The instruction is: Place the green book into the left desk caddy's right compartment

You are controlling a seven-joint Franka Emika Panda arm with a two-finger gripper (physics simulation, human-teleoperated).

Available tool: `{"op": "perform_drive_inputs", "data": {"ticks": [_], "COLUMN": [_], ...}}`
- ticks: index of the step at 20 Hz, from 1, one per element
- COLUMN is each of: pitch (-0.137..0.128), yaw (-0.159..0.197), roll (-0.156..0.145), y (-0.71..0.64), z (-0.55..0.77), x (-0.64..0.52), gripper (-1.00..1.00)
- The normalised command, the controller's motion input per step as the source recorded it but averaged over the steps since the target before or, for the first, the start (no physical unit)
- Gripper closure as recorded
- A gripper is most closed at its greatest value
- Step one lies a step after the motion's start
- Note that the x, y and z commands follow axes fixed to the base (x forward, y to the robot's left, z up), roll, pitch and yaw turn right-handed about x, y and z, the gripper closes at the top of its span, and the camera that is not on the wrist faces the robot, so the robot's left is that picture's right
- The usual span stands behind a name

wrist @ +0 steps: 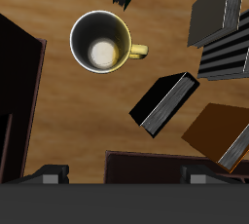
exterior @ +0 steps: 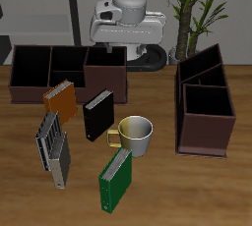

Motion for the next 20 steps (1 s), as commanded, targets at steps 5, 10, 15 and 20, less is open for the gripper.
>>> {"op": "perform_drive_inputs", "data": {"ticks": [5, 10, 15, 20], "pitch": [0.031, -0.010, 0.030, 0.029], "yaw": [0.018, 0.018, 0.021, 0.023], "roll": [0.016, -0.022, 0.028, 0.035], "y": [0.02, 0.06, 0.10, 0.32], "z": [0.05, 0.11, 0.08, 0.03], "x": [0.17, 0.20, 0.33, 0.38], "gripper": [-1.00, -1.00, -1.00, -1.00]}}
